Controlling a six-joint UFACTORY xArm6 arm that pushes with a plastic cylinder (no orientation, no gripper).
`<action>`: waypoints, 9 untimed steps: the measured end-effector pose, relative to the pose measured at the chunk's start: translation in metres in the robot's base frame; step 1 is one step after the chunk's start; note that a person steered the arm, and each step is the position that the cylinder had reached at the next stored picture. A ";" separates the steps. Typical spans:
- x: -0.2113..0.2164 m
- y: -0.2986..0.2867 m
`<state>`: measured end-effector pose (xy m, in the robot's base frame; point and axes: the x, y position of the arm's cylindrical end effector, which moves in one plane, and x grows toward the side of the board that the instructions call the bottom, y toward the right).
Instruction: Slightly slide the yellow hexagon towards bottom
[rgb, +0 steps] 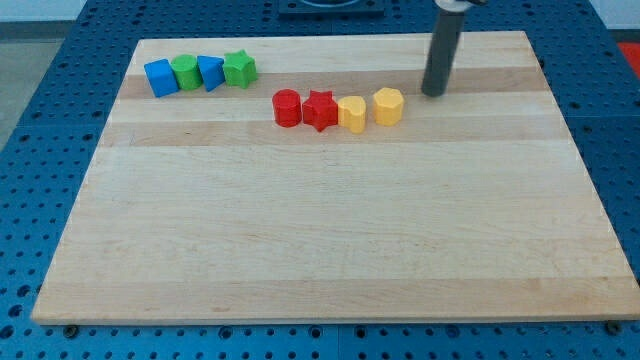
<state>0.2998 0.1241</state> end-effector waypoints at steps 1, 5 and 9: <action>-0.012 -0.022; 0.013 -0.040; 0.024 -0.039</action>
<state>0.3235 0.0851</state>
